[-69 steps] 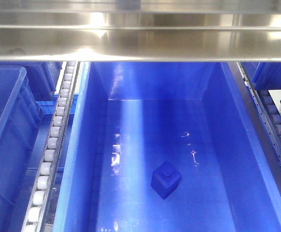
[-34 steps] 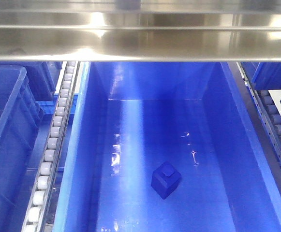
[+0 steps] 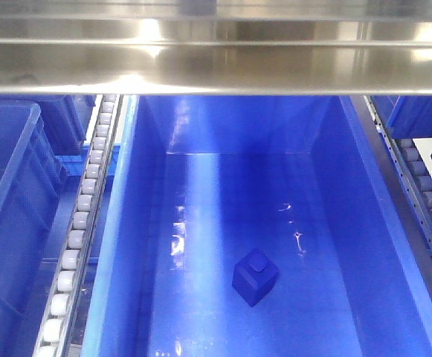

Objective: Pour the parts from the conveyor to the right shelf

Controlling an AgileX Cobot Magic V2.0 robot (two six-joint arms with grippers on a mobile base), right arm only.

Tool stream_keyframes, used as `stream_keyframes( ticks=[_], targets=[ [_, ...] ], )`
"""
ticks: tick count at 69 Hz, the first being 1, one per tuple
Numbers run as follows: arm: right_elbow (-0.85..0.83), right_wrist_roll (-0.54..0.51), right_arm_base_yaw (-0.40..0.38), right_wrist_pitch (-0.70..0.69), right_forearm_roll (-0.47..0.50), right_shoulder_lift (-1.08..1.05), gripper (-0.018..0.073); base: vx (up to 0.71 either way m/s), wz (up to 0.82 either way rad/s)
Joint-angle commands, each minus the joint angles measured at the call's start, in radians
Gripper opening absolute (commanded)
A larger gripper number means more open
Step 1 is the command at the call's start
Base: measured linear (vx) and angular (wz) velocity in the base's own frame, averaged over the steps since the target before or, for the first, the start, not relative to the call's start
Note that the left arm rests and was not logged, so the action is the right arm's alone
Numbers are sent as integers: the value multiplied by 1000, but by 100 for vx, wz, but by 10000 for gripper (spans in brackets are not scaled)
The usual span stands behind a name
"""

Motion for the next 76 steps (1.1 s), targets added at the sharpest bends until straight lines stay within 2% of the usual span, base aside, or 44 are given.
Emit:
stream_keyframes(
  ticks=[1,10,76],
  targets=[
    [-25,-11,-7,-84,-11,14,260,0,0],
    [-25,-11,-7,-88,-11,14,-18,0,0],
    [-10,-9,-15,-95,-11,-6,-9,0,0]
  ],
)
